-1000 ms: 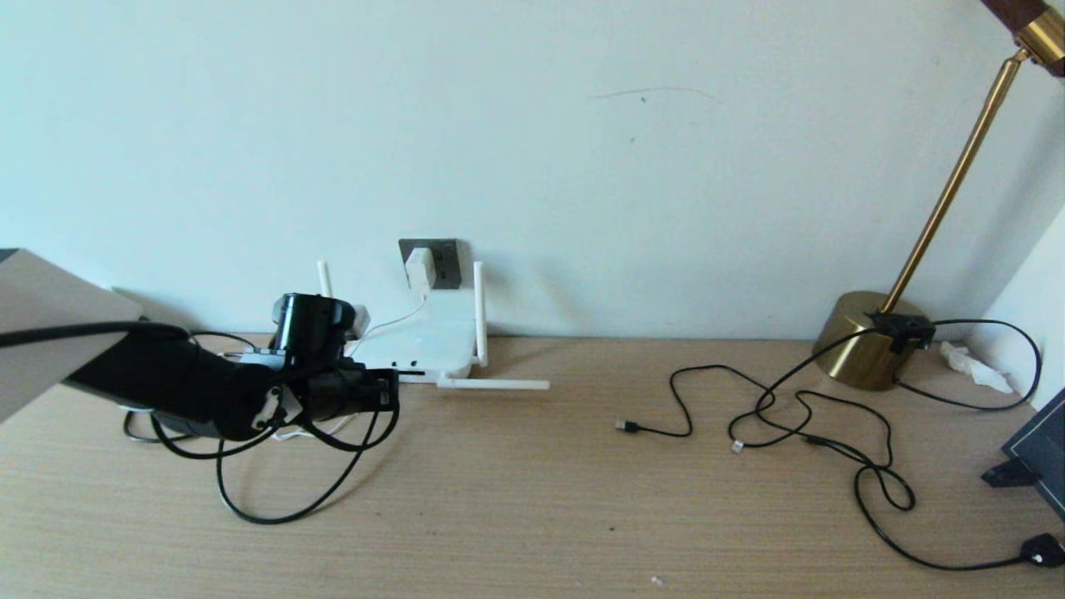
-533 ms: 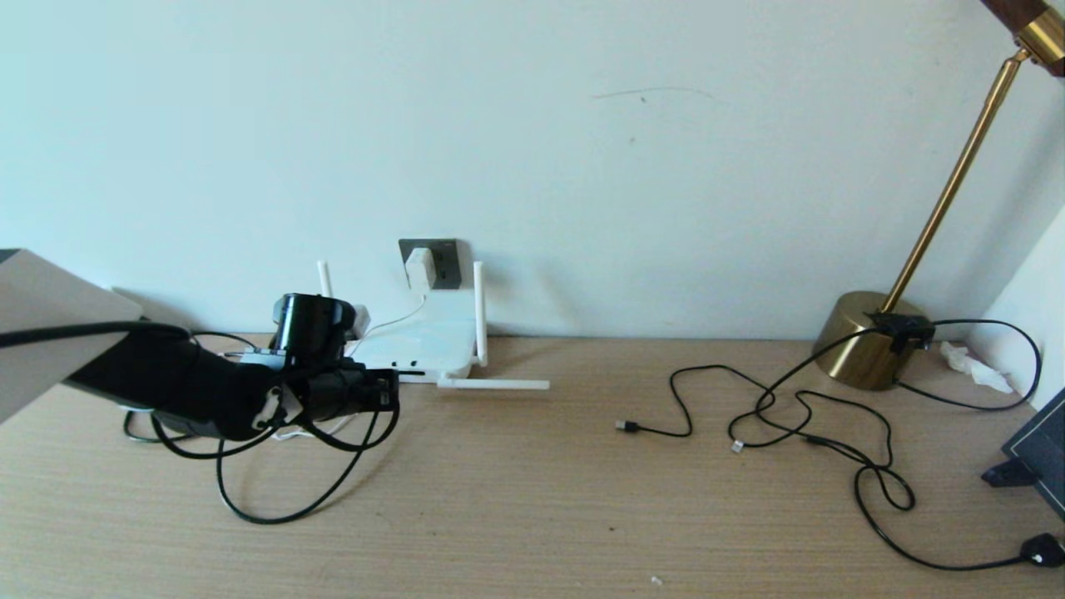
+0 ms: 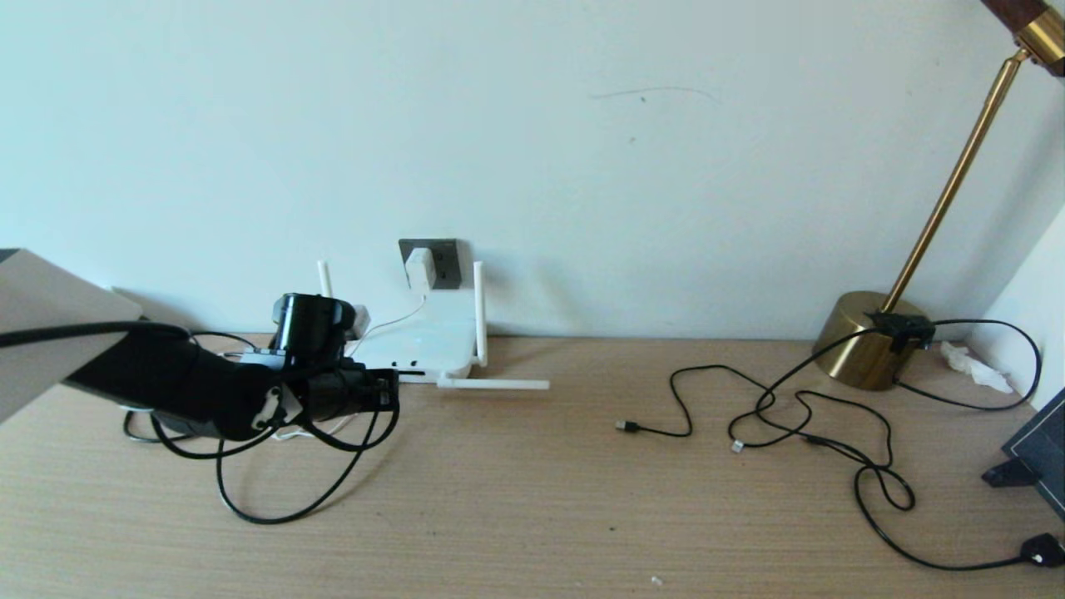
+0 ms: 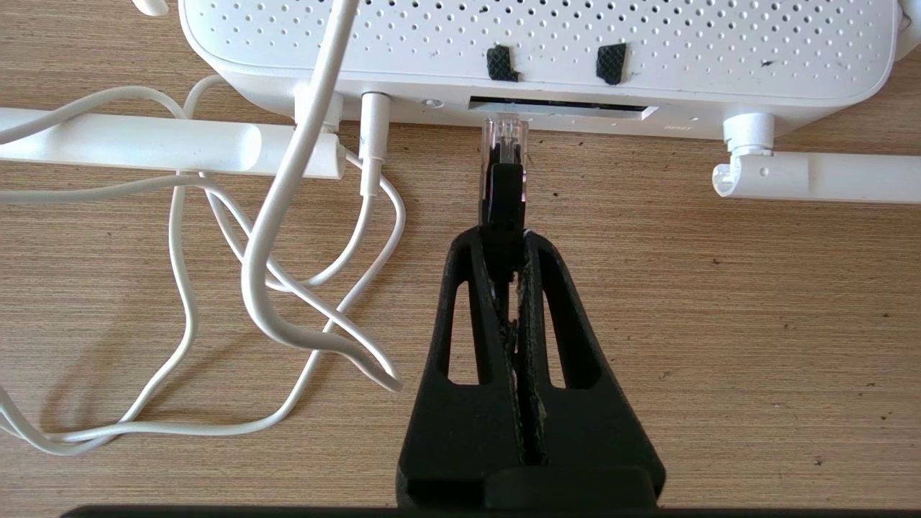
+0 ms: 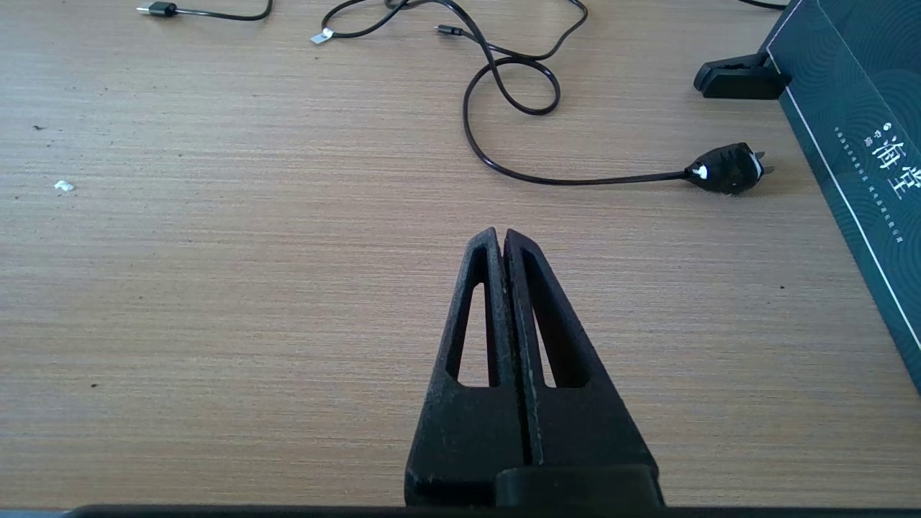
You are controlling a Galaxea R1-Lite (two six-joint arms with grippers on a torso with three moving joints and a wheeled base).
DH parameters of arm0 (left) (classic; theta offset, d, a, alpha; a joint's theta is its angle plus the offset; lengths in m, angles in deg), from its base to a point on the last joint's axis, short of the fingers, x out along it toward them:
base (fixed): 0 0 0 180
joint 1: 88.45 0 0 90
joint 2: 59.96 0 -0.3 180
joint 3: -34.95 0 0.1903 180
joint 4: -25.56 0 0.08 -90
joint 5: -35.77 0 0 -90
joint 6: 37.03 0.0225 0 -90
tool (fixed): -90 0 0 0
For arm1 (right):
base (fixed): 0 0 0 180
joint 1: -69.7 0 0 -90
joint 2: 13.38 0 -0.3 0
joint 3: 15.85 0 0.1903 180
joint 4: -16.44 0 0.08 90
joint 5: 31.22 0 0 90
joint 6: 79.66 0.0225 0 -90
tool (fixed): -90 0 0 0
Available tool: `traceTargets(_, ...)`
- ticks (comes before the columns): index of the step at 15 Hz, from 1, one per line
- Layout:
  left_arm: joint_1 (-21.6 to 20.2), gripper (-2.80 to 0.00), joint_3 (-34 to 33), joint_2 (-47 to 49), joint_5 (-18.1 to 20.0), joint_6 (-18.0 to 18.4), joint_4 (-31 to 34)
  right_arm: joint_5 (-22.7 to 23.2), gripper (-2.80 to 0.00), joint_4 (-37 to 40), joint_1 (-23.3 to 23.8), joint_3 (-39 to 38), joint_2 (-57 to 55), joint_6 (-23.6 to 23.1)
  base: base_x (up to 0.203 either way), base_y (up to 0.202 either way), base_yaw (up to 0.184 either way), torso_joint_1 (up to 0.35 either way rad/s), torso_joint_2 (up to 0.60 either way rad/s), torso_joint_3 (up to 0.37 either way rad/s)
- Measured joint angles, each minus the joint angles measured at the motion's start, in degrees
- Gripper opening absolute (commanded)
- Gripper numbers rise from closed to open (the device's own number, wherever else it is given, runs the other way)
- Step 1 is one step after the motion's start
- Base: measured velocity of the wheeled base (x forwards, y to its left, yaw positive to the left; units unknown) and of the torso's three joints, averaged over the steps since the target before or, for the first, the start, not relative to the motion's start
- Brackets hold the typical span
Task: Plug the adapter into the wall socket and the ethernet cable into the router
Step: Align cable and router interface, then plug cable into router interface
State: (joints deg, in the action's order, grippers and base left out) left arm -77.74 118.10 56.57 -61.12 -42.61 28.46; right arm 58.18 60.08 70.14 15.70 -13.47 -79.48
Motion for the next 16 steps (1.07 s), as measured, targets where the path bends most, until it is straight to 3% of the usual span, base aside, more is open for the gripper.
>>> traceTargets(16, 0.00, -2.80, -0.22, -0.55, 0.01, 0.00, 0.11, -0.02, -2.80, 0.00, 0.00, 0.00, 0.00, -0.02, 0.000, 0.000, 0.000, 0.000, 0.00, 0.000)
